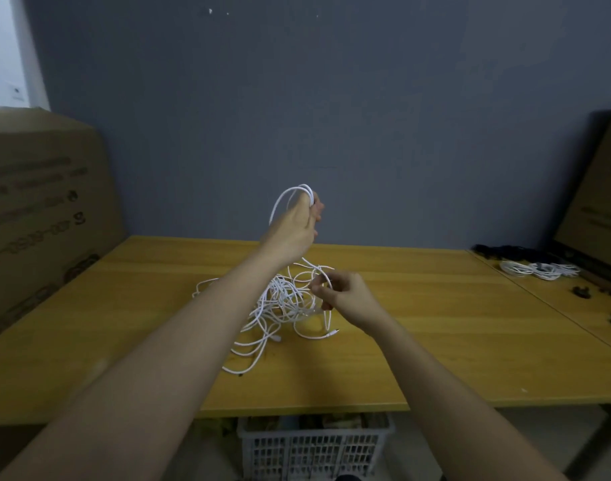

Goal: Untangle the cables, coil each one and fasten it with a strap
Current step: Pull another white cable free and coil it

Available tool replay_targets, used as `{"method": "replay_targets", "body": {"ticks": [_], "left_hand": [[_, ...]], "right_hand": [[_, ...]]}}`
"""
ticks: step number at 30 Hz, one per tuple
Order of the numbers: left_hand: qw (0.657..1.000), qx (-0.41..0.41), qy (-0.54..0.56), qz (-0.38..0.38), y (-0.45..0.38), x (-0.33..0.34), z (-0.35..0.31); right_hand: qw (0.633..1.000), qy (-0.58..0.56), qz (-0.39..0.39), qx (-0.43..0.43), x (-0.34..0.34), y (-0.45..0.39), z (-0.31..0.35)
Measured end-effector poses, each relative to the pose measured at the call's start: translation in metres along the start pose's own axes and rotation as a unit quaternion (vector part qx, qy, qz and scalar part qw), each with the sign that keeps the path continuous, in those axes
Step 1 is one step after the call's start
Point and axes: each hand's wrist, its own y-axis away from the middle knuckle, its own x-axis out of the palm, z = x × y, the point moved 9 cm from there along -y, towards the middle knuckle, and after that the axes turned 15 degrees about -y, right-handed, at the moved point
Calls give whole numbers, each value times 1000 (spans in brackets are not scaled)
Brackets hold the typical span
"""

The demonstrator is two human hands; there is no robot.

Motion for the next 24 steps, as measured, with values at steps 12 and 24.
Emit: {"method": "replay_targets", "body": {"ticks": [12,24], "left_hand": [[965,45,-258,-28,12,-11,1],[994,9,-58,89,-8,0,8]], "right_hand": [[984,166,-4,-57,-5,-9,12],[928,298,-134,-180,-57,-50,81]]}}
